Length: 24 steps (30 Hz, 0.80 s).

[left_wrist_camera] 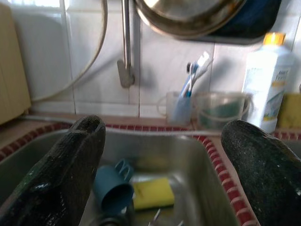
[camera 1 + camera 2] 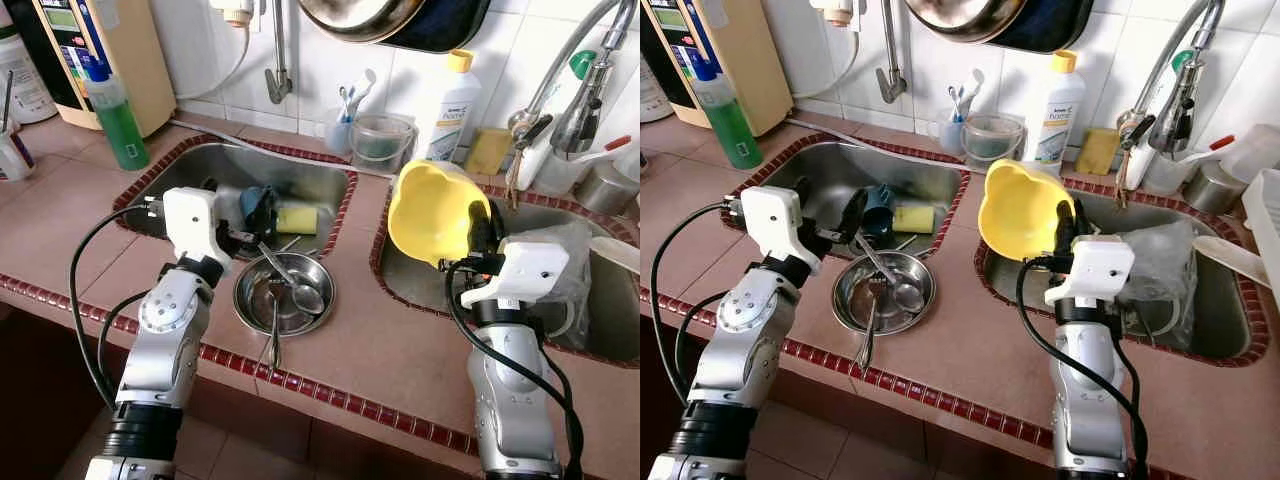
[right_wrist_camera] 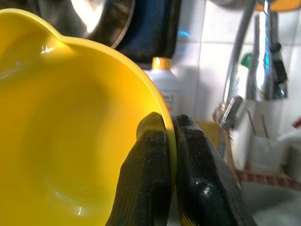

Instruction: Kitchen organization

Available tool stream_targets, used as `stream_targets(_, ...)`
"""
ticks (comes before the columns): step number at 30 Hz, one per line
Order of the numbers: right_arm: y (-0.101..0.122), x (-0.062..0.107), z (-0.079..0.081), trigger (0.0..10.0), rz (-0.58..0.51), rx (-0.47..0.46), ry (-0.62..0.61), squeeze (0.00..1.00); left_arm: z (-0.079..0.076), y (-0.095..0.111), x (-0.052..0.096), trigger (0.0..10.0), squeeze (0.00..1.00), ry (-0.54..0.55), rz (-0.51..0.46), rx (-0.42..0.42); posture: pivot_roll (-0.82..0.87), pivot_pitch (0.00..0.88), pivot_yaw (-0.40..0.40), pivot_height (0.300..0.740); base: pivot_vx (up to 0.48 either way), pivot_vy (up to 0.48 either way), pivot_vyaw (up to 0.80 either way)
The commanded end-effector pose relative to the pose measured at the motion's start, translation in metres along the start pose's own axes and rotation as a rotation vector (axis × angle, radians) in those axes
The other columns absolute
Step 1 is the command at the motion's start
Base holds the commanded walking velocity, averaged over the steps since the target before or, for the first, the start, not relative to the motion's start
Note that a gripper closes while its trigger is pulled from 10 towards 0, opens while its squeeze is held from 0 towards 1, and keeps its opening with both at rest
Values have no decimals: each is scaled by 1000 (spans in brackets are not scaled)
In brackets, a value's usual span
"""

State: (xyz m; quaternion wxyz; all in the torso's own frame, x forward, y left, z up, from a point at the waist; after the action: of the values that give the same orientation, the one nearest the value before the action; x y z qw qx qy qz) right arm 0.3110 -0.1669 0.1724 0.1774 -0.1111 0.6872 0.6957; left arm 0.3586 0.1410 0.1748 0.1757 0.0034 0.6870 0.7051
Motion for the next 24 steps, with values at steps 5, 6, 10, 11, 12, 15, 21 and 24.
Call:
stream_targets(5, -2, 4, 4, 10000, 7, -5, -19, 0, 0, -7, 1, 10000, 0, -35, 35, -16, 5, 0, 14, 740, 0, 0, 0)
stream_targets(6, -2, 4, 4, 10000, 8, -7, -20, 0, 0, -7, 0, 10000, 0, -38, 38, -16, 5, 0, 14, 740, 0, 0, 0)
stream_targets(10, -2, 6, 6, 10000, 12, -8, -22, 0, -5, -9, 0, 10000, 0, -70, 49, 22, -2, 0, 21, 740, 0, 360, 0)
stream_targets(11, -3, 6, 6, 10000, 16, -16, -22, 0, -8, -9, 0, 10000, 0, -83, 48, 32, -2, 0, 21, 740, 0, 480, 0)
stream_targets(12, -3, 6, 6, 10000, 16, -16, -22, 0, -8, -9, 0, 10000, 0, -83, 48, 32, -2, 0, 21, 740, 0, 480, 0)
stream_targets(15, -1, 7, 7, 10000, 10, -9, -20, 0, -10, -10, 0, 10000, 0, -95, 57, 32, -10, 0, 30, 740, 0, 480, 0)
stream_targets(21, -3, 7, 8, 10000, 20, 2, -8, 0, -14, -13, -2, 10000, 0, -112, 72, 24, -9, 0, 29, 740, 0, 480, 0)
stream_targets(24, -3, 6, 10, 10000, 19, 7, 4, 0, -15, -12, -2, 10000, 0, -119, 69, 28, -9, 0, 28, 740, 0, 425, 0)
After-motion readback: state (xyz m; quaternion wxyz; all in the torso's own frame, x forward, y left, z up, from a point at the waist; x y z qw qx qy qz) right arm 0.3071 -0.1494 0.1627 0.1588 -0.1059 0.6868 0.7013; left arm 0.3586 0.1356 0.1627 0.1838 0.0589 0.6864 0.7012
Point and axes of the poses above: a point about 5 cm out from each wrist's last joint towards the gripper, its own x axis pointing back from the gripper into the wrist, its own y axis along the axis of the wrist's last joint, z = x × y, the point moved 4 cm from there along -x, pointing out of the wrist towards the gripper, and after that the axes turned 3 degrees about -x, right-handed, at the moved point
